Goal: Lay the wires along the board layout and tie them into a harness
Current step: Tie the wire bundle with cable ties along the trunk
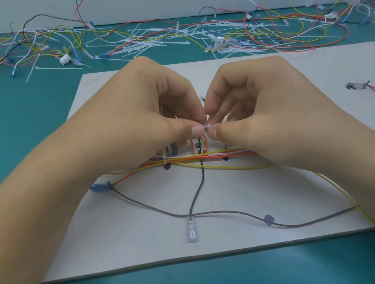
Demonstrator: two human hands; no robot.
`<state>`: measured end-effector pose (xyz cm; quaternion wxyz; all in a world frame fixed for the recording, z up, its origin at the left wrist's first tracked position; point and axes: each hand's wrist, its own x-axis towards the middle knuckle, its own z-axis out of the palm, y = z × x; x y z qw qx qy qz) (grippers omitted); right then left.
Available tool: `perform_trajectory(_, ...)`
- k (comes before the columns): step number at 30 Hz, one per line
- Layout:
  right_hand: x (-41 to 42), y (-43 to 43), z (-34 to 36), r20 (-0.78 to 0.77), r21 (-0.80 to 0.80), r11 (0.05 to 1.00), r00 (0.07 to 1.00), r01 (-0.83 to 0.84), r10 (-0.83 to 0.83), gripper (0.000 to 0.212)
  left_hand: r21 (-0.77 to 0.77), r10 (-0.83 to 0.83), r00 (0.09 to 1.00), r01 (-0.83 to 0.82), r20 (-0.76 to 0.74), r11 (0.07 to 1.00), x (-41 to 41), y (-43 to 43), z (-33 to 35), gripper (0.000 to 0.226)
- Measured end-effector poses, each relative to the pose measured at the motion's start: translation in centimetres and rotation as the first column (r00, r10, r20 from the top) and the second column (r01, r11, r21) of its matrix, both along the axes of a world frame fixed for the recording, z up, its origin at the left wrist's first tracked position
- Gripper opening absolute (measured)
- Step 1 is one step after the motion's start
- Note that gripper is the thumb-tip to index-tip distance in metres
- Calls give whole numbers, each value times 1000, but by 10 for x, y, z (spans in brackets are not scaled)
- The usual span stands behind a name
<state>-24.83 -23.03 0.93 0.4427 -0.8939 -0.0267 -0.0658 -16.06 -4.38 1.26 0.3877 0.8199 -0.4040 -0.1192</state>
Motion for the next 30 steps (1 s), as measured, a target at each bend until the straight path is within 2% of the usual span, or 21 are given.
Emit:
perform_trajectory(17, 0, -1, 3, 72, -11, 996, 994, 88, -87, 21, -2, 27, 998, -27, -49, 1000, 1, 0, -2, 6)
perform_trajectory(22, 0, -1, 1, 82, -16, 997, 994, 73, -72, 21, 7, 13, 1000, -13, -19, 1000, 1, -1, -3, 1)
perform_trajectory(30, 0, 1, 0, 100, -27, 997, 993, 69, -66, 21, 2, 26, 999, -26, 27, 1000, 2, -2, -6, 7)
